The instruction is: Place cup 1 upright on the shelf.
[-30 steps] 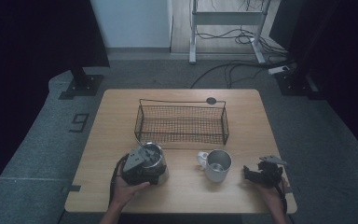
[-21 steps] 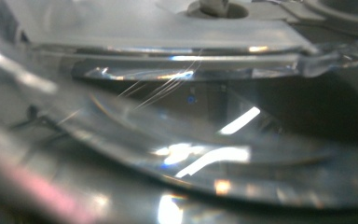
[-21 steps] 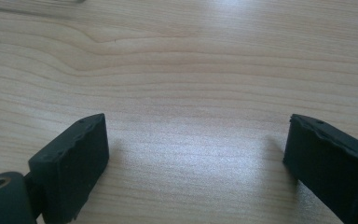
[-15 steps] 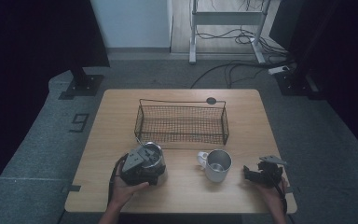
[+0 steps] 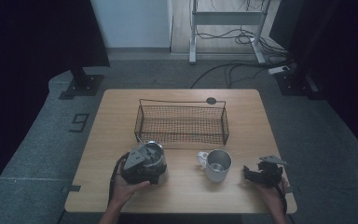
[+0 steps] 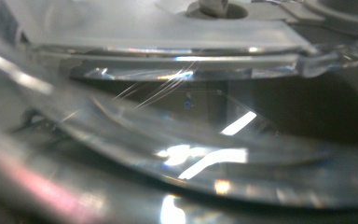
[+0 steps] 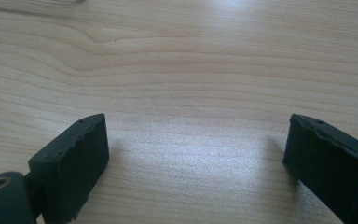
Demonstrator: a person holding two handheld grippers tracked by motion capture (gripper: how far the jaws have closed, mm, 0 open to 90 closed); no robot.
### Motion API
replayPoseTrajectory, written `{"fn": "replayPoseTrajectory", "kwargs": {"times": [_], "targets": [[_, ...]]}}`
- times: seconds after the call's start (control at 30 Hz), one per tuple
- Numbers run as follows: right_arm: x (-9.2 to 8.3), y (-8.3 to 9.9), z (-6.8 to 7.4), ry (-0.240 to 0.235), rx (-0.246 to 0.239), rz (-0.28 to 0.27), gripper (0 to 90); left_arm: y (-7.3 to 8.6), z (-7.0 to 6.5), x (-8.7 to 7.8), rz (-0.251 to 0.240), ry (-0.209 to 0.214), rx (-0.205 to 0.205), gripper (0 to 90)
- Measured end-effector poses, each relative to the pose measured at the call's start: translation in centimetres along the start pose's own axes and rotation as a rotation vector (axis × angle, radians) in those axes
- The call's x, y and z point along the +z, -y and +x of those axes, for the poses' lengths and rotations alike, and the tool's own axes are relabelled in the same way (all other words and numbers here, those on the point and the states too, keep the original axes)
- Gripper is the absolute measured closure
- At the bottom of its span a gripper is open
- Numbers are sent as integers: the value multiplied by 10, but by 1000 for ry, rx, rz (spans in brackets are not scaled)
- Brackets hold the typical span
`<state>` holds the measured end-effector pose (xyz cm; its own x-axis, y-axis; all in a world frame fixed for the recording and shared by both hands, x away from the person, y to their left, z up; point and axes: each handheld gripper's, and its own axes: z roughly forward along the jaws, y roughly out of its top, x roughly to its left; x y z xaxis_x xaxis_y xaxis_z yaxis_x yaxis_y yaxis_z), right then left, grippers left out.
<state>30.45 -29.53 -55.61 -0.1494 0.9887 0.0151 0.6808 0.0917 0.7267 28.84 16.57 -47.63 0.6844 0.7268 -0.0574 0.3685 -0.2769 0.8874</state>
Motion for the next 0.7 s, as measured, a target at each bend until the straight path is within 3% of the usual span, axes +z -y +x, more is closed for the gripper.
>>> {"fn": "replayPoseTrajectory", "kwargs": {"times": [0.7], "targets": [[0,0,0,2,3,-1,69,-11,9,5,-5,-1,-36,40]]}}
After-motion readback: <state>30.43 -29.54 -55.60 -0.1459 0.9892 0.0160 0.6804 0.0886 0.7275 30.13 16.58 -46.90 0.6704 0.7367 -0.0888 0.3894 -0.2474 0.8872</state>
